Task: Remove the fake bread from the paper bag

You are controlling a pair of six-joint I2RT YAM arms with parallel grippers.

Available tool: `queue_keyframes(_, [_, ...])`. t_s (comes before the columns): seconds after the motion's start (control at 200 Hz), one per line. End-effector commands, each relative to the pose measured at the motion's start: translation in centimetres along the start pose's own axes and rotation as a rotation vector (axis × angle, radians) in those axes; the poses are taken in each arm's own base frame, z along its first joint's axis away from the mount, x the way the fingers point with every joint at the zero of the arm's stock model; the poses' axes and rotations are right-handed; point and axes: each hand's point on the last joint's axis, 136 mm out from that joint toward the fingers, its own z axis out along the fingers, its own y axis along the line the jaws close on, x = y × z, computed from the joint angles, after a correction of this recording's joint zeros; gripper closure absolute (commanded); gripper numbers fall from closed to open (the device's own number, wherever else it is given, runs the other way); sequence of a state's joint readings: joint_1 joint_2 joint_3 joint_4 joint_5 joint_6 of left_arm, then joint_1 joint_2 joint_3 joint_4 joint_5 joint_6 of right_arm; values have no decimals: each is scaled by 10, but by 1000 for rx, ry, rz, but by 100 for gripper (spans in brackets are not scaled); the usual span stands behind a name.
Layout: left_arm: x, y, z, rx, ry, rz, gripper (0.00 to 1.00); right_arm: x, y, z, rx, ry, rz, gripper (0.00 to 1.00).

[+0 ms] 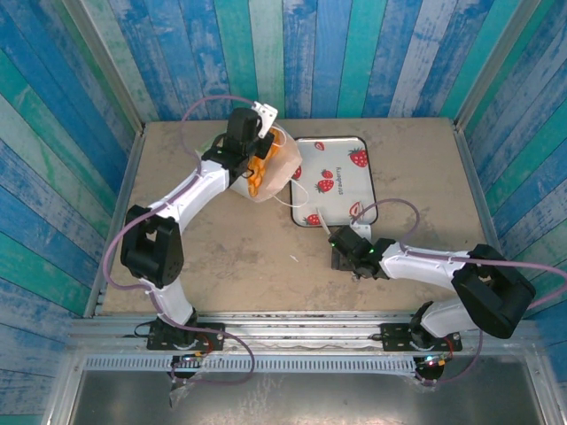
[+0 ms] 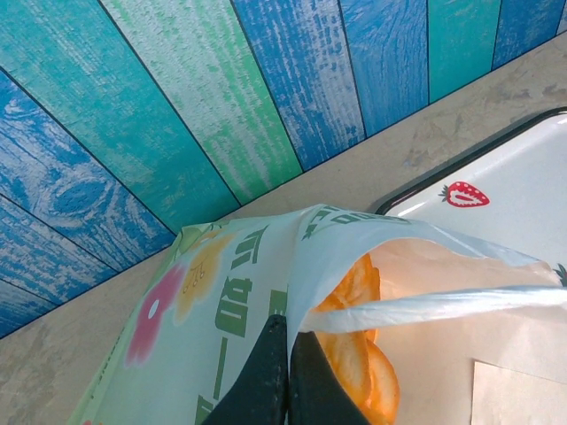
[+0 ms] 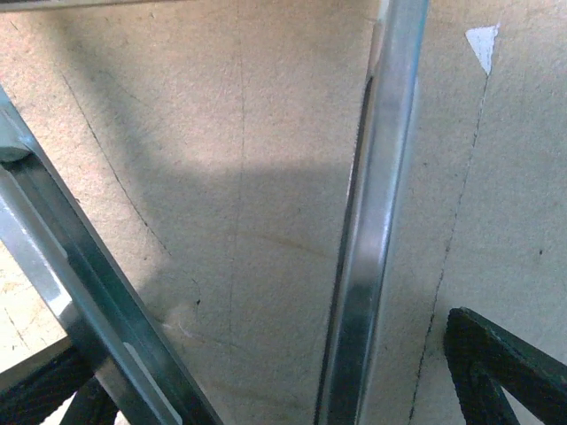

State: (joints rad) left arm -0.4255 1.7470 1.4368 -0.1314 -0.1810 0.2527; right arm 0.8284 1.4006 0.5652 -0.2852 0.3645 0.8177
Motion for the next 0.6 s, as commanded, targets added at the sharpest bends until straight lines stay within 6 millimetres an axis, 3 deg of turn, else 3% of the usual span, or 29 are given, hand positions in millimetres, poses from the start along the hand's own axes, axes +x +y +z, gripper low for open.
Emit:
queue_keyframes(0.0, [-58, 20, -45, -33, -174, -47, 100, 15, -2, 8, -10, 37, -13, 10])
queue_keyframes(0.14, [-58, 20, -47, -32, -177, -54, 100, 19, -5, 11, 1, 45, -24, 16])
queue_keyframes(0.326, [-58, 21, -50, -33, -187, -63, 100, 22, -6, 13, 9, 55, -41, 38])
queue_keyframes(0.596, [-54, 17, -52, -13, -180, -62, 100, 0, 1, -8, -21, -1, -55, 62])
